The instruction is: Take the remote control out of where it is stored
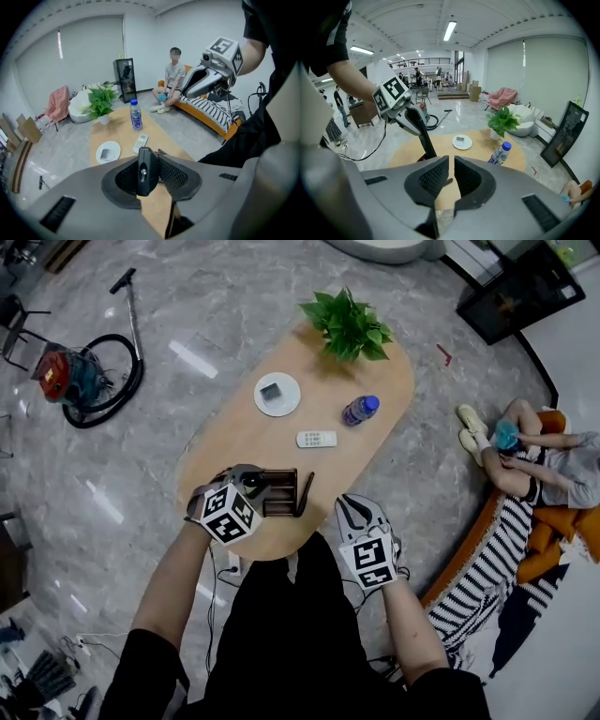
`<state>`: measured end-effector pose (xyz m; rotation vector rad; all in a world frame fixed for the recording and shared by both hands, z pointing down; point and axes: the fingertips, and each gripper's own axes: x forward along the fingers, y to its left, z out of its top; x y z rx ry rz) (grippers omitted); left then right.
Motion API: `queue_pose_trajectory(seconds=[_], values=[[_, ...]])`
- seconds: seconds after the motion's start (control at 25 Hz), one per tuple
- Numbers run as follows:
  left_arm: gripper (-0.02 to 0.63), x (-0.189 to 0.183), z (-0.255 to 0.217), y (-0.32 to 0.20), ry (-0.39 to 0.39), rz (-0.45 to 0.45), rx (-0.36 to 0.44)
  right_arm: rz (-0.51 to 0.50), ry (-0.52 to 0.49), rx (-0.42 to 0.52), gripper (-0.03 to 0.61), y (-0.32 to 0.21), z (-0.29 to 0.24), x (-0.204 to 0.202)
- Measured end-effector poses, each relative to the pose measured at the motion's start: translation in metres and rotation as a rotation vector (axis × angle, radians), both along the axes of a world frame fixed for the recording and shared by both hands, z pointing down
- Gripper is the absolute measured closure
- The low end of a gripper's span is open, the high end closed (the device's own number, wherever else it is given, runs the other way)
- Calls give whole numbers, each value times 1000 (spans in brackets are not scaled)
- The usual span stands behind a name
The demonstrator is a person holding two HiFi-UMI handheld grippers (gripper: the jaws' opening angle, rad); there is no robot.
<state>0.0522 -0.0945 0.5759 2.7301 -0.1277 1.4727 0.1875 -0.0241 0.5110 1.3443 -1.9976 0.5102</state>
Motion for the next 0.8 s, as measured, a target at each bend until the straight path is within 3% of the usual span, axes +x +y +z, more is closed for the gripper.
queue_pose_trajectory(seconds=[0.4, 0.64, 0.8], values=[[500, -75, -55, -19, 132, -231, 48, -102, 8, 37, 537, -15, -16, -71], [500, -132, -63, -29, 125, -399, 99, -159, 6, 58, 537, -24, -19, -105], [500, -169, -46, -31, 126, -573, 63, -179, -9, 17, 537, -24, -8, -121]])
